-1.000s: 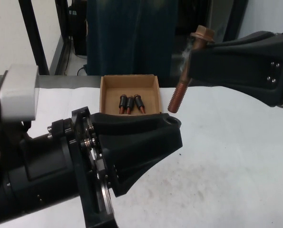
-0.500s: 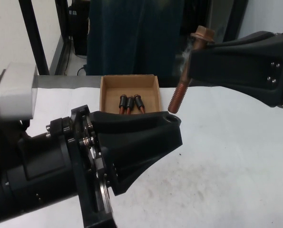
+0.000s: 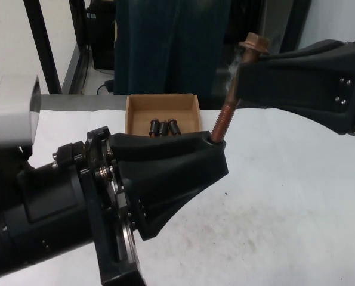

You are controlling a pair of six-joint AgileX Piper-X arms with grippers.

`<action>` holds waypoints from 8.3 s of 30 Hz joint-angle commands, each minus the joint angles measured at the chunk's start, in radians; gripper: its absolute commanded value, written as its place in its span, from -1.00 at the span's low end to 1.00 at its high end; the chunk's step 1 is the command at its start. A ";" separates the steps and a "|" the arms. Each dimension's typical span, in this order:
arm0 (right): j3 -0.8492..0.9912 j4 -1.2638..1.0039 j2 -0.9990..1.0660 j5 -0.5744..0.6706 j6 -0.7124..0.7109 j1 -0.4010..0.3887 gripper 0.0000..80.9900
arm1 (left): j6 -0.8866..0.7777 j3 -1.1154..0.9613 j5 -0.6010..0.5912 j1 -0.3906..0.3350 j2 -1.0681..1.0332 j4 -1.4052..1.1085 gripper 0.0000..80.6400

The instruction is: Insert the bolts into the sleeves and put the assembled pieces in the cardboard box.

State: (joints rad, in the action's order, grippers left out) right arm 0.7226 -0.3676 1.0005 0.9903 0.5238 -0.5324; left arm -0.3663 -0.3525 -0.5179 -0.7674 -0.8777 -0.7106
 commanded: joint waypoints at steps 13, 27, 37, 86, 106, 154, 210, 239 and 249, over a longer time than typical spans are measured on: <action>-0.004 0.047 0.001 0.017 -0.010 0.002 -1.00 | -0.059 -0.018 -0.027 0.000 0.015 -0.107 -0.98; -0.004 0.096 0.003 0.018 -0.020 -0.069 -1.00 | -0.110 -0.018 -0.031 0.000 0.015 -0.086 -0.98; -0.004 0.177 0.003 0.044 -0.038 -0.097 -1.00 | -0.097 -0.018 -0.031 0.000 0.015 -0.044 -0.98; -0.004 0.295 0.003 -0.004 -0.254 -0.116 0.04 | -0.045 -0.025 -0.137 0.129 0.019 -0.050 -0.98; -0.004 0.301 0.003 -0.369 -0.326 -0.114 0.04 | 0.049 -0.025 0.197 0.200 0.019 0.009 -0.98; 0.055 0.692 -0.132 -1.148 -0.448 -0.114 0.04 | 0.045 -1.155 0.262 0.478 -1.153 0.856 -0.98; 0.057 0.964 -0.216 -1.027 -0.341 -0.114 0.04 | 0.916 -1.195 0.226 0.323 -0.924 1.600 -0.05; 0.006 0.962 -0.031 -0.870 -0.587 -0.114 0.04 | 0.734 -1.140 0.236 0.140 -0.625 2.096 -0.05; 0.089 0.951 0.202 -0.708 -0.925 -0.116 0.04 | 0.589 -0.981 0.155 0.140 -0.194 2.007 -0.05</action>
State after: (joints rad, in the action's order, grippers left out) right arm 0.7369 0.5514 1.1097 0.2211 -0.1444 -0.6470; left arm 0.2903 -1.3855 -0.3079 -0.6285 -1.1870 1.3540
